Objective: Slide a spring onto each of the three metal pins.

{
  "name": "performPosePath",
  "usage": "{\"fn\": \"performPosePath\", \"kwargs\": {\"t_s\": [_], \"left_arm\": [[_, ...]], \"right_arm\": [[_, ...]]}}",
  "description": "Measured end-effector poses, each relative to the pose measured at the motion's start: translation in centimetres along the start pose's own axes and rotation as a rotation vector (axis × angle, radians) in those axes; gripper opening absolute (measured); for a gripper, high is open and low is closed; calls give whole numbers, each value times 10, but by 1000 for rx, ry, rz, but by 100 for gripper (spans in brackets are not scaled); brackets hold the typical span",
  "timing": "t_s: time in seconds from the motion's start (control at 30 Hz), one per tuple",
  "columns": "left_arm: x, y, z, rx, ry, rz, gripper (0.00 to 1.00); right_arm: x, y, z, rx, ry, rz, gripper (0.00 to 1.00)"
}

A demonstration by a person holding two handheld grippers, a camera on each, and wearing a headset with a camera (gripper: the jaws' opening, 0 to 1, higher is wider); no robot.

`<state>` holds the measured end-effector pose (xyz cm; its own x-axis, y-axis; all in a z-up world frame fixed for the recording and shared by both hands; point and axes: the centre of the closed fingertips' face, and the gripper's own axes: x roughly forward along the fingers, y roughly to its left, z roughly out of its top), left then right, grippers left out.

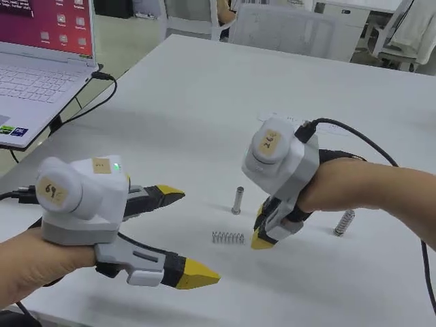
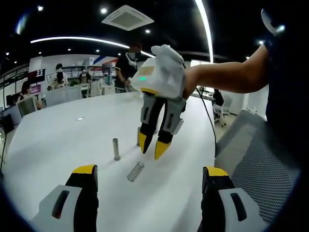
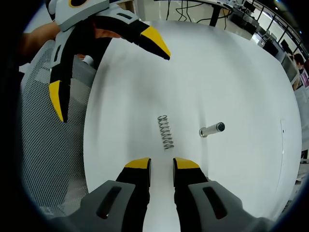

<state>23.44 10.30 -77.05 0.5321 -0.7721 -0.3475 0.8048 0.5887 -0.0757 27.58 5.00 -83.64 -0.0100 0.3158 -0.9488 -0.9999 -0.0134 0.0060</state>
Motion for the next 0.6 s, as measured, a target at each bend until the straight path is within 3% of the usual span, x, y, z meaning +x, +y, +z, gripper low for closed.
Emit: {"fn": "performPosePath", "kwargs": {"t_s": [0.37, 0.6], "left_arm": [[-3, 0, -4, -6, 5, 1, 86], [-6, 0, -4, -6, 9, 5, 85]], "right_arm": [[12, -7, 12, -35, -27, 3, 16], [24, -5, 13, -64, -4, 13, 15]]}}
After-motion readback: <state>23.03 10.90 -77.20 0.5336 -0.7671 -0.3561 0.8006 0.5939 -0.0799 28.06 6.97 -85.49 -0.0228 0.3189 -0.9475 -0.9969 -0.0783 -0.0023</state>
